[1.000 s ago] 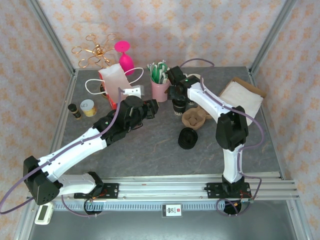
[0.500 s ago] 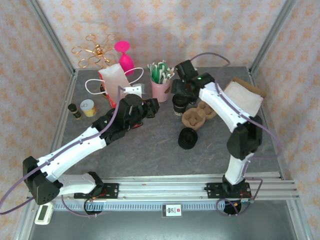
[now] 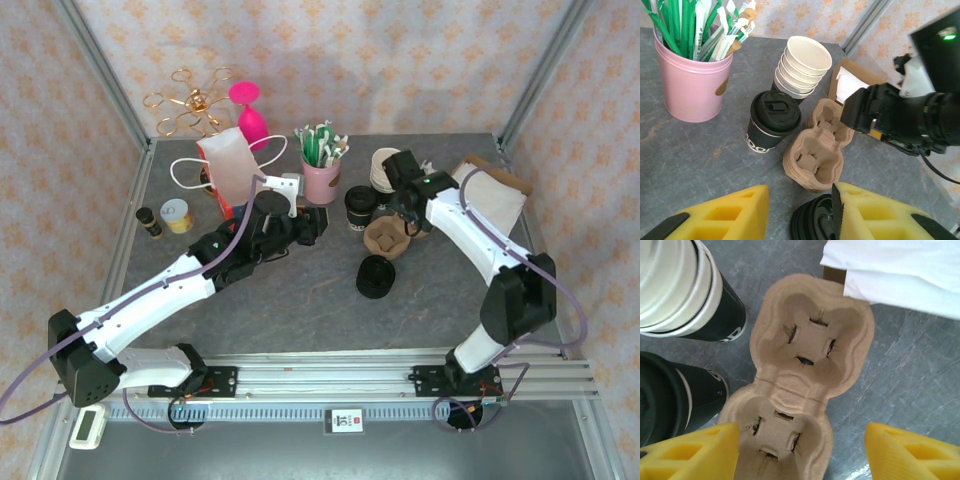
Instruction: Pack the takeout coffee
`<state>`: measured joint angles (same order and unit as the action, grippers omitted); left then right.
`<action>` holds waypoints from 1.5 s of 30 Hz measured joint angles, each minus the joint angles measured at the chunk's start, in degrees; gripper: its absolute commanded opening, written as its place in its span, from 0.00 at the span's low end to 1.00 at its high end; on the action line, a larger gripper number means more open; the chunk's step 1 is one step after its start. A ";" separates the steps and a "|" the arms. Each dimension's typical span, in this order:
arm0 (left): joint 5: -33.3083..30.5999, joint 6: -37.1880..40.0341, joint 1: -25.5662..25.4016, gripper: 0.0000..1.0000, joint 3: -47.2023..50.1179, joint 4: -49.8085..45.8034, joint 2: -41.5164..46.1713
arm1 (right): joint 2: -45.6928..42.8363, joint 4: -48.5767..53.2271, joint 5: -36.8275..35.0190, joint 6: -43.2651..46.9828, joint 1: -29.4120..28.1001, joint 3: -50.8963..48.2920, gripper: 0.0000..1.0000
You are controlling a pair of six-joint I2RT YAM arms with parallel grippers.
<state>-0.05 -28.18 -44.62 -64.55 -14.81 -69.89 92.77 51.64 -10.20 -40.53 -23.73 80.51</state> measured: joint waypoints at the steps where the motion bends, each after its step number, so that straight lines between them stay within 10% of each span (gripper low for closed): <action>1: -0.13 0.42 -0.02 0.40 0.11 0.02 0.17 | 1.20 -0.02 0.15 -1.20 0.00 0.00 0.66; 45: -3.43 4.28 -0.02 0.43 2.43 -0.09 4.37 | 13.35 -5.40 4.20 -8.33 2.19 0.50 0.51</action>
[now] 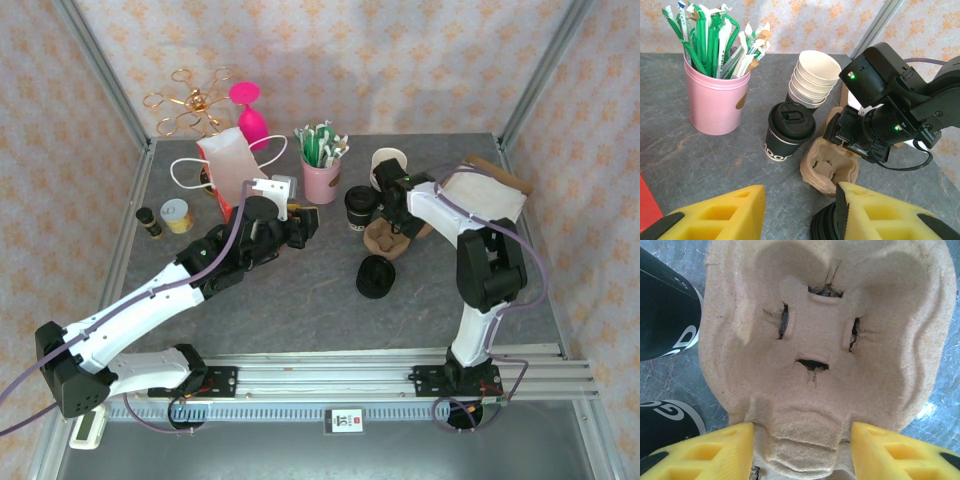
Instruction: Pack the takeout coffee
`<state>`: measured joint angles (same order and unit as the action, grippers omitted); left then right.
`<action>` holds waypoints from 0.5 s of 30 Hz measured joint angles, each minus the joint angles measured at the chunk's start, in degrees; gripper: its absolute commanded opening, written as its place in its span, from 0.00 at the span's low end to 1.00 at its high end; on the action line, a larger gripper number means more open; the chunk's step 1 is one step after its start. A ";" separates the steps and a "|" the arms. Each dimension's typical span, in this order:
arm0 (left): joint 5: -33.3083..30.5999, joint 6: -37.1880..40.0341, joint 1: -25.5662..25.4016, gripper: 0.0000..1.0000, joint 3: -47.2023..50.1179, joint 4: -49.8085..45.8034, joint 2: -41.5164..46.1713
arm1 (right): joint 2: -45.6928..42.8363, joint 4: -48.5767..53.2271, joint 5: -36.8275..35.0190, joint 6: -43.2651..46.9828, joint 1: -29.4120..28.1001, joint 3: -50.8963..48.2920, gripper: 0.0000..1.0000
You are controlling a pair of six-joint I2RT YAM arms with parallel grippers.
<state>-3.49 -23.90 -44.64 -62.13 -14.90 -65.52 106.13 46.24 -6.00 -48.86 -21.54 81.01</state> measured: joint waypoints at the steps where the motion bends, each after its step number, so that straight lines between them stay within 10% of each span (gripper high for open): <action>1: 0.00 0.00 0.00 0.43 0.00 0.00 0.00 | 0.35 0.00 0.00 0.09 0.00 0.35 0.50; 15: 0.00 0.02 0.02 0.44 0.00 -0.04 -0.63 | 1.42 0.33 -0.09 2.08 0.00 1.51 0.42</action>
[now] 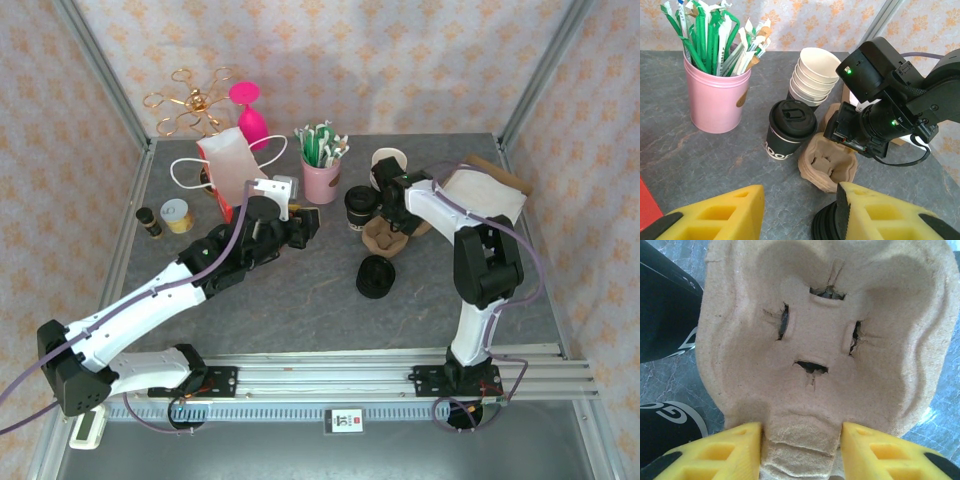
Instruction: Pack the takeout coffee
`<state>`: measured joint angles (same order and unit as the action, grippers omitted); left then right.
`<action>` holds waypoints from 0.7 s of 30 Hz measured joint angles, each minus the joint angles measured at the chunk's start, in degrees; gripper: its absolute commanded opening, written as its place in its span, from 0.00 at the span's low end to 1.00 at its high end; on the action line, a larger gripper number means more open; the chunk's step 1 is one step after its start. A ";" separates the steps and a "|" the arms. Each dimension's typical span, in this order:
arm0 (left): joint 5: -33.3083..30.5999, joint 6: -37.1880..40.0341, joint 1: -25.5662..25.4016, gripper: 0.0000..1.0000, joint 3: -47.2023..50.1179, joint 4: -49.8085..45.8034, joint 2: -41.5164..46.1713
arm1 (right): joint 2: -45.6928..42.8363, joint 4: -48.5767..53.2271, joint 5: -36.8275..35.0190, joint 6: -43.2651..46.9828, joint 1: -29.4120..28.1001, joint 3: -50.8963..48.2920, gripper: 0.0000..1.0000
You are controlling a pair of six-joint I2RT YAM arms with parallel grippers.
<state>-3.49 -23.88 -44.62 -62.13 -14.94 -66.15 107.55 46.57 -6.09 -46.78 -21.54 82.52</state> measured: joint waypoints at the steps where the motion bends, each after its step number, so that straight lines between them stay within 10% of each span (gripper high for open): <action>1: 0.00 0.00 0.00 0.44 0.00 -0.11 -0.04 | 0.00 0.20 -0.02 0.31 0.00 0.11 0.42; 21: 0.02 -0.02 0.00 0.45 -0.07 -1.18 -1.31 | -3.74 4.20 0.33 15.54 3.85 -2.58 0.42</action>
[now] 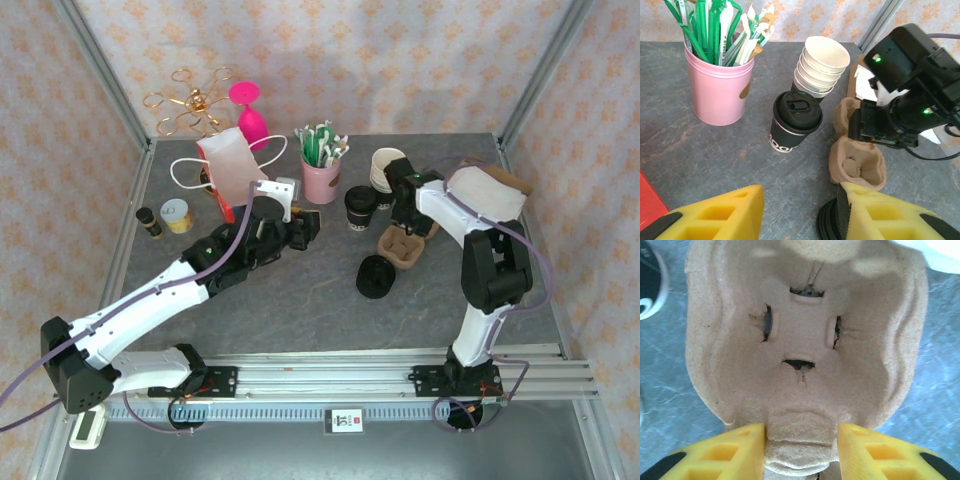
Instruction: Pack the takeout coffee
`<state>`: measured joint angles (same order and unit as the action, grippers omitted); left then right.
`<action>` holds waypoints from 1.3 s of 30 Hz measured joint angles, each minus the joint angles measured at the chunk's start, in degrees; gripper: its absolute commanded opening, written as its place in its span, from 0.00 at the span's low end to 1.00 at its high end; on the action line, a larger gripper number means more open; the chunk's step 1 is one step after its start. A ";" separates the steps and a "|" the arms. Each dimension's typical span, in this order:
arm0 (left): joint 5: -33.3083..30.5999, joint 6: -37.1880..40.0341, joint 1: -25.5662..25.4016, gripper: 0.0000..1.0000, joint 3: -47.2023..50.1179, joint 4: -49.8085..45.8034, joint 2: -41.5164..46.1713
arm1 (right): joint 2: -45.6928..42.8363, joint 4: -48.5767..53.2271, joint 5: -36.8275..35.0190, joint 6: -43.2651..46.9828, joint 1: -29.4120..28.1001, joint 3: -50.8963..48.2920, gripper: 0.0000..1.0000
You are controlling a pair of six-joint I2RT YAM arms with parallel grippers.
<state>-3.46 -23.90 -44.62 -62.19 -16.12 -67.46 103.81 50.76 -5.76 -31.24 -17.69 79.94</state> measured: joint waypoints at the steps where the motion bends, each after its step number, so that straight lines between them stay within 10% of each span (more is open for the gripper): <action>1: 0.00 -0.02 0.00 0.44 0.00 0.00 -0.24 | -0.33 0.33 0.00 0.81 0.48 -0.13 0.42; 39: 0.04 -0.20 0.00 0.44 -1.14 -0.46 -3.08 | -1.14 -1.07 4.55 5.99 1.77 -2.27 0.39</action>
<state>-3.42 -24.10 -44.62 -63.33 -16.58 -70.54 102.67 49.69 -1.21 -25.26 -15.92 77.67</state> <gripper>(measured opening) 0.444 0.399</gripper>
